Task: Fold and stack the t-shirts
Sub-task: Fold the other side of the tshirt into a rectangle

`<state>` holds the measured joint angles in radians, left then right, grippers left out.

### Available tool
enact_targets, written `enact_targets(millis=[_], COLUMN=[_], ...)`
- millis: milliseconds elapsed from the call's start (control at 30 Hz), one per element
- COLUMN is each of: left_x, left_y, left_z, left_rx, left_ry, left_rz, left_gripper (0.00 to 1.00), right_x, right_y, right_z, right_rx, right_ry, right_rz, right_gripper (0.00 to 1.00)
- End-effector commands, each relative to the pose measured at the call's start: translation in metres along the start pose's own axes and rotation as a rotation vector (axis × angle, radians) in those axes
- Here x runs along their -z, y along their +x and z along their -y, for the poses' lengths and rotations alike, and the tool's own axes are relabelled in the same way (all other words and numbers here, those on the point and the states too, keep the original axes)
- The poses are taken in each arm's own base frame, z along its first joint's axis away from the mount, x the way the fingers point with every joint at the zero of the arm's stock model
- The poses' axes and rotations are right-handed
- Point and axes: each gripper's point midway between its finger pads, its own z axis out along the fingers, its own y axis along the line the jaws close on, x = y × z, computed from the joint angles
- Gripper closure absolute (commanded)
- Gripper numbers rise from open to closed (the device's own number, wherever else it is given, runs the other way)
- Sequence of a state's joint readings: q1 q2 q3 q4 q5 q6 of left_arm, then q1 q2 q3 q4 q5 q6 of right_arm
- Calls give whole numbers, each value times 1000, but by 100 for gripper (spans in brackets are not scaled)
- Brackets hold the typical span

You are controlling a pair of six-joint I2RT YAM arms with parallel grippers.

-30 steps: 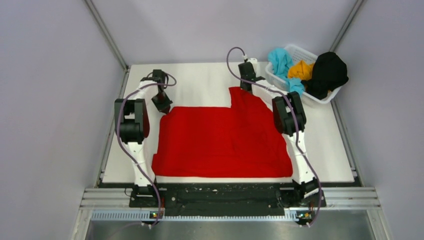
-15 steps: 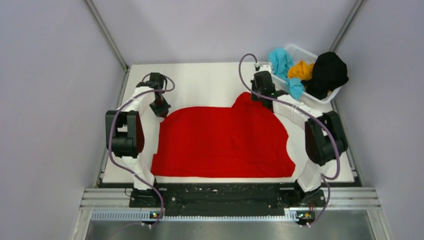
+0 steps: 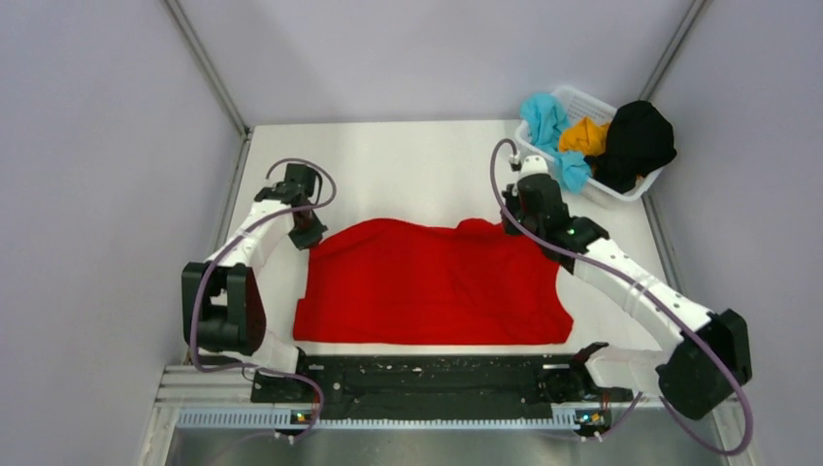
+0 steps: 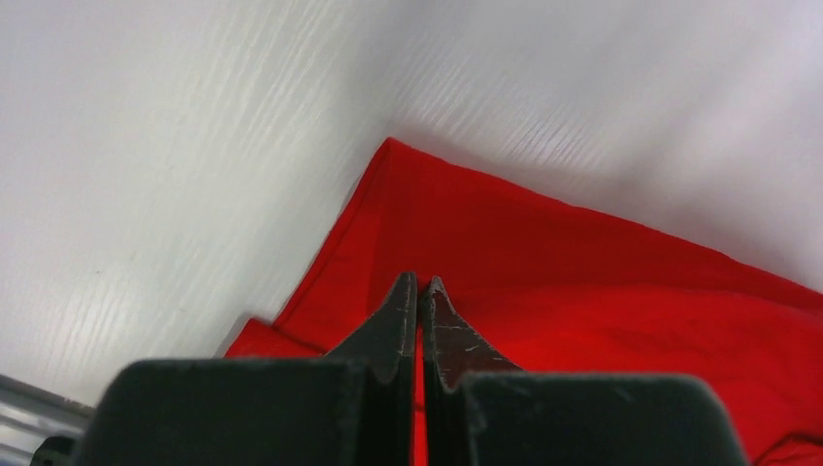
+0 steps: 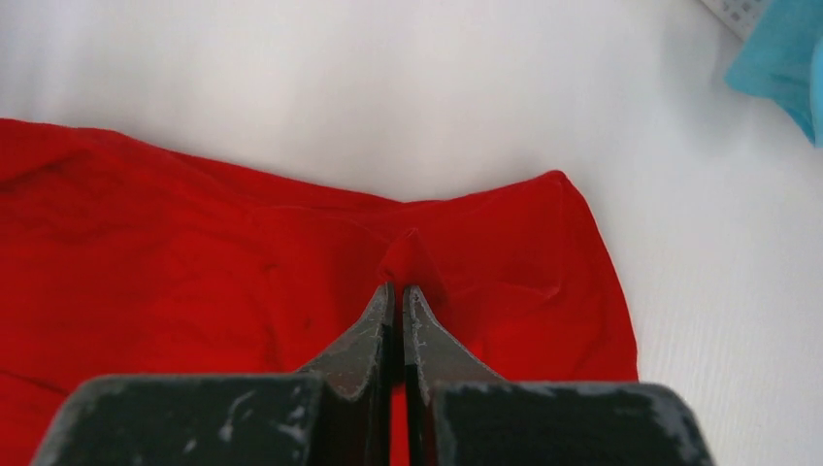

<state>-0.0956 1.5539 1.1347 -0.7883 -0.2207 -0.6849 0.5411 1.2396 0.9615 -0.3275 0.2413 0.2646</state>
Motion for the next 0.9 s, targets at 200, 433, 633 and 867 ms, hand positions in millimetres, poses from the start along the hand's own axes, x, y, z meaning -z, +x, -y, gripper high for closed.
enact_targets(millis=[200,433,633,867], left_x=[19,13,1,8], left_y=[19,38,50,57], left_z=[-36,-44,-48,-80], left_rx=[44,47,52,100], left_ry=[-32,-12,-34,-189], left_rz=[72,61,24,30], left_gripper=[100,100,99,51], right_x=[60,76,70,102], right_y=[67,98,124,176], right_z=[-1,-2,1,-12], right_rx=[1,-44,-44,-106], right_ry=[-50,-65,-39,-127], right_rz=[-164,-241,-311,-544], right_gripper=[100,100,100,65])
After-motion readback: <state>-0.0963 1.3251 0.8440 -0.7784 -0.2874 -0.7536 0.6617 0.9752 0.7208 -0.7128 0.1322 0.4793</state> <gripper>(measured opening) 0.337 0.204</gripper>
